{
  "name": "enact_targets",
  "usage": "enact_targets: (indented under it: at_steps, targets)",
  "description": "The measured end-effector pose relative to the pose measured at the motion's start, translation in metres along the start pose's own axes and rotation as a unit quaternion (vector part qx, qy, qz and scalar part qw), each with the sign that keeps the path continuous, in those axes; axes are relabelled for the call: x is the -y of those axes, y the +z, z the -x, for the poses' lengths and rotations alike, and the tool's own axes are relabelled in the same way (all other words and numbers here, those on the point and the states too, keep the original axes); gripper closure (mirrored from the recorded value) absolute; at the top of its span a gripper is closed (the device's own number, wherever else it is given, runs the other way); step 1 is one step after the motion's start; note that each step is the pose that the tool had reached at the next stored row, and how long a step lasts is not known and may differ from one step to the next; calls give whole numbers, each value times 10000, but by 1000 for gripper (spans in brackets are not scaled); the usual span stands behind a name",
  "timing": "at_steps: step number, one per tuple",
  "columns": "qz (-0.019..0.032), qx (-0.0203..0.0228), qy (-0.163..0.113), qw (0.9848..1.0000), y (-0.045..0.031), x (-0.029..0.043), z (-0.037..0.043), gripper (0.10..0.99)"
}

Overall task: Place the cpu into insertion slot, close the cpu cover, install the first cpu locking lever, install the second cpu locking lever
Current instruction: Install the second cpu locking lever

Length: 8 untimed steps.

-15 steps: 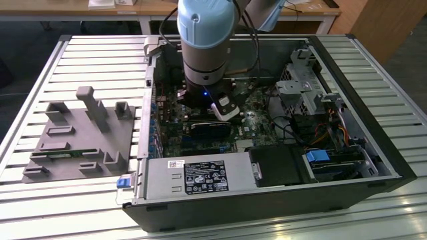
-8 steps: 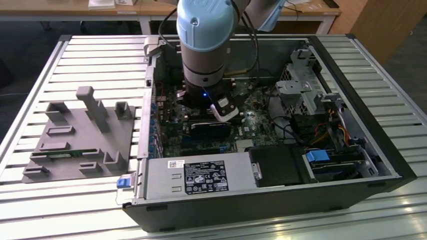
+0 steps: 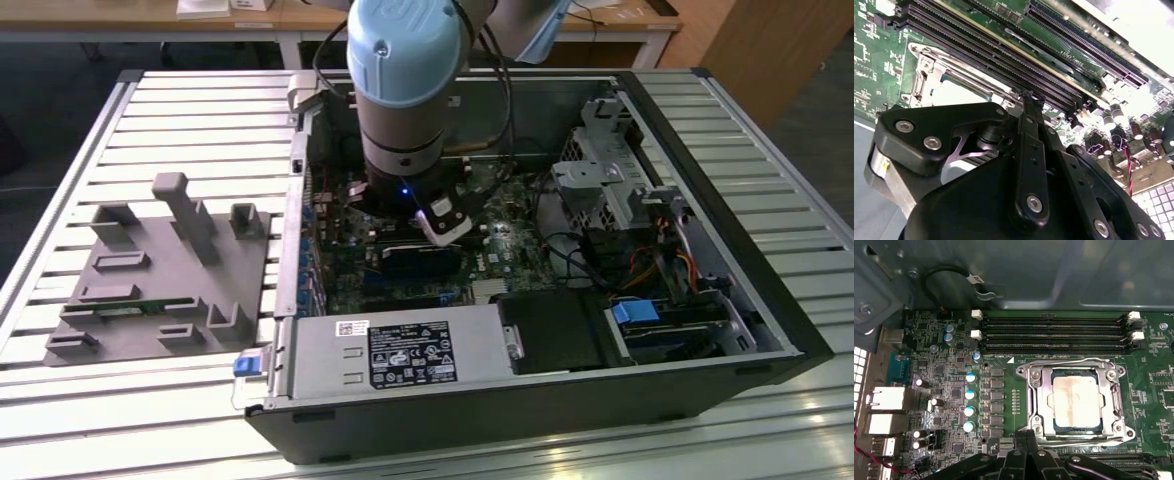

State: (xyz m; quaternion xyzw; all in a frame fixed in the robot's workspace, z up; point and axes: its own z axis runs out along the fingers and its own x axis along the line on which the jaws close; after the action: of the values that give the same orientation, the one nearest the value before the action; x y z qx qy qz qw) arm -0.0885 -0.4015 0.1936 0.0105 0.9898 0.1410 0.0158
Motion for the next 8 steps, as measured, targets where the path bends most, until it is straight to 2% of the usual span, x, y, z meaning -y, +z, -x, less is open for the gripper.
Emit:
enact_targets:
  at_steps: [8]
  targets:
    - [18, 0, 0, 10000, 29, -4, -10, 980]
